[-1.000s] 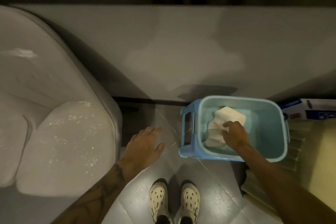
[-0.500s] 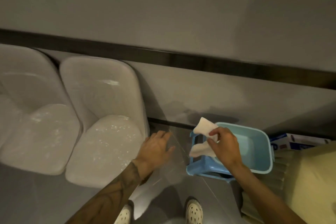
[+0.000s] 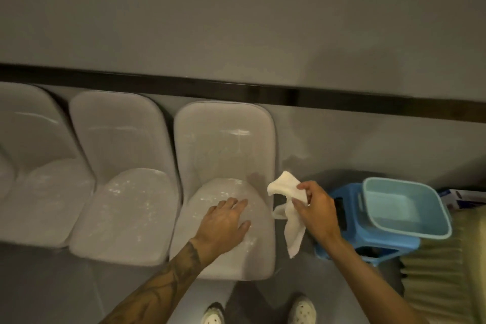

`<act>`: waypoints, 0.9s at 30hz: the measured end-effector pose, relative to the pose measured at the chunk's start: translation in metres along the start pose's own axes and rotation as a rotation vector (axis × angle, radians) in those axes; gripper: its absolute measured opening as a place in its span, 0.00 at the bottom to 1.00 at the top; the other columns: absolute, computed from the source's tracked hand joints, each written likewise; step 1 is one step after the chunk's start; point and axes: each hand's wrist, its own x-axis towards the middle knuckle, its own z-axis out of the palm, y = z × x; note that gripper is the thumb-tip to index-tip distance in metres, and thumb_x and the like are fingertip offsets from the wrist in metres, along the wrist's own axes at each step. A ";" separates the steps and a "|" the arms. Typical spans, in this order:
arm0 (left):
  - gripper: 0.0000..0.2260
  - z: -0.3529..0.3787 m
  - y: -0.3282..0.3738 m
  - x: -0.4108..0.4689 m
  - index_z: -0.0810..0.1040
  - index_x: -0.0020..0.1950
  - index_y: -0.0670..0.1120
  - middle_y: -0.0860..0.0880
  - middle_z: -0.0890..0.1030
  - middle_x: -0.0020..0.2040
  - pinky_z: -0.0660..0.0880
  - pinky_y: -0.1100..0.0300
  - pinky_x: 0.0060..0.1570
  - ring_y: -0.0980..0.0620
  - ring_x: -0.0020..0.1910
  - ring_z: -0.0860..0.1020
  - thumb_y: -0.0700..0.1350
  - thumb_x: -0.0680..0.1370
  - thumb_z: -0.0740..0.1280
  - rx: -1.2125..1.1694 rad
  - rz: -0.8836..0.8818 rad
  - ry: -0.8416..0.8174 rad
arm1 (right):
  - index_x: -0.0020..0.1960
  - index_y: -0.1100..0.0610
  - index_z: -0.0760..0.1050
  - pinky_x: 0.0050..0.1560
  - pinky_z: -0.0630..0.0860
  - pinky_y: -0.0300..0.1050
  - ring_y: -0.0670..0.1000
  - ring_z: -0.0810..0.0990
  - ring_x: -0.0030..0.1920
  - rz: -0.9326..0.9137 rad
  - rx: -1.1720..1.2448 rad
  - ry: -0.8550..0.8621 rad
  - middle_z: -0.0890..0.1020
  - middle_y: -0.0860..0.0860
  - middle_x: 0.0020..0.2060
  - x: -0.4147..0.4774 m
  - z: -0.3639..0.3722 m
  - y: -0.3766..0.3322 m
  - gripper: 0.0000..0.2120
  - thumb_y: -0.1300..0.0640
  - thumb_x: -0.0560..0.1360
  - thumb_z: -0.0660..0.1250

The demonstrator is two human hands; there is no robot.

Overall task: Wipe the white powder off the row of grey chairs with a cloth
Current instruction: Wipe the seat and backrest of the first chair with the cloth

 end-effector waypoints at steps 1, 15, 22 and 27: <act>0.28 0.001 -0.016 -0.003 0.58 0.84 0.53 0.50 0.64 0.81 0.60 0.52 0.78 0.48 0.79 0.64 0.60 0.85 0.58 -0.003 -0.006 -0.009 | 0.57 0.51 0.76 0.38 0.71 0.33 0.47 0.79 0.46 0.003 0.007 -0.004 0.80 0.47 0.49 -0.002 0.014 -0.005 0.13 0.59 0.74 0.72; 0.28 0.080 -0.168 0.041 0.57 0.84 0.55 0.53 0.65 0.81 0.62 0.53 0.76 0.50 0.78 0.66 0.61 0.85 0.57 -0.035 -0.190 -0.097 | 0.48 0.50 0.77 0.41 0.70 0.35 0.46 0.77 0.43 0.051 0.008 -0.006 0.78 0.47 0.45 0.061 0.186 0.038 0.05 0.57 0.75 0.71; 0.28 0.159 -0.238 0.101 0.59 0.84 0.54 0.53 0.66 0.81 0.64 0.54 0.76 0.50 0.77 0.68 0.61 0.85 0.58 -0.031 -0.188 -0.105 | 0.49 0.52 0.75 0.44 0.74 0.42 0.51 0.79 0.46 0.160 0.015 0.106 0.79 0.50 0.48 0.095 0.263 0.121 0.05 0.56 0.76 0.71; 0.27 0.222 -0.286 0.140 0.67 0.80 0.52 0.52 0.72 0.76 0.72 0.50 0.70 0.48 0.72 0.74 0.62 0.84 0.55 0.014 -0.118 -0.097 | 0.56 0.55 0.73 0.50 0.79 0.48 0.56 0.78 0.51 0.233 -0.222 0.078 0.71 0.54 0.60 0.091 0.318 0.196 0.13 0.54 0.75 0.72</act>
